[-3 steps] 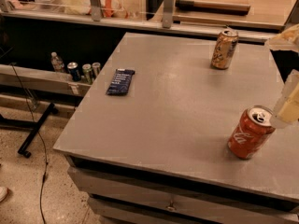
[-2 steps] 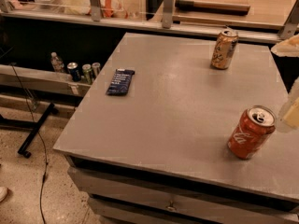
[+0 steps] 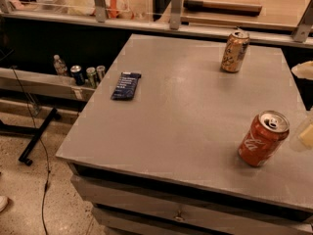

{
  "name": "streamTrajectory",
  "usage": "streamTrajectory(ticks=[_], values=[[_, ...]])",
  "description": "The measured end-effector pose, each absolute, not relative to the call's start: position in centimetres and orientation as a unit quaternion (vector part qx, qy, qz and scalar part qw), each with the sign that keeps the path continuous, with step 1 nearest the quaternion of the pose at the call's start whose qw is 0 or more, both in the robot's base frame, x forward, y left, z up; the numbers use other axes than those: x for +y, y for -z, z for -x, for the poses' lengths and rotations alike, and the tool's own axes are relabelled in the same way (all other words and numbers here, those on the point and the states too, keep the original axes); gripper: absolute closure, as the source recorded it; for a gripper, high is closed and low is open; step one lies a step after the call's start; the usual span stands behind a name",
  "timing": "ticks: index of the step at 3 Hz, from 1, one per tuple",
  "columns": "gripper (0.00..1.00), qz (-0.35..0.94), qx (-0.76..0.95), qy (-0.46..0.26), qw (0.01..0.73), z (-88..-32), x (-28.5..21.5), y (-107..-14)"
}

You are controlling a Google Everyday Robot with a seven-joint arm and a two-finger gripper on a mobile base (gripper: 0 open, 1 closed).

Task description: Move coke can near rxbar blueberry

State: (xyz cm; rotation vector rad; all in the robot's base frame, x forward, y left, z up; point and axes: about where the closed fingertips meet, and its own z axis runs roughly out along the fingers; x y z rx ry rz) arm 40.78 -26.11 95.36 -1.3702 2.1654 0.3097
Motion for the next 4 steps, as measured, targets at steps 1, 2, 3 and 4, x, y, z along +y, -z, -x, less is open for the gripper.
streamTrajectory(ticks=[1,2,3,4], values=[[0.0,0.484,0.809,-0.146,0.3,-40.3,-26.7,-94.8],[0.0,0.458,0.809,-0.174,0.326,-39.7,-27.3,-94.5],[0.0,0.436,0.804,-0.197,0.353,-39.2,-27.3,-94.0],[0.0,0.416,0.799,-0.22,0.375,-38.4,-27.0,-93.1]])
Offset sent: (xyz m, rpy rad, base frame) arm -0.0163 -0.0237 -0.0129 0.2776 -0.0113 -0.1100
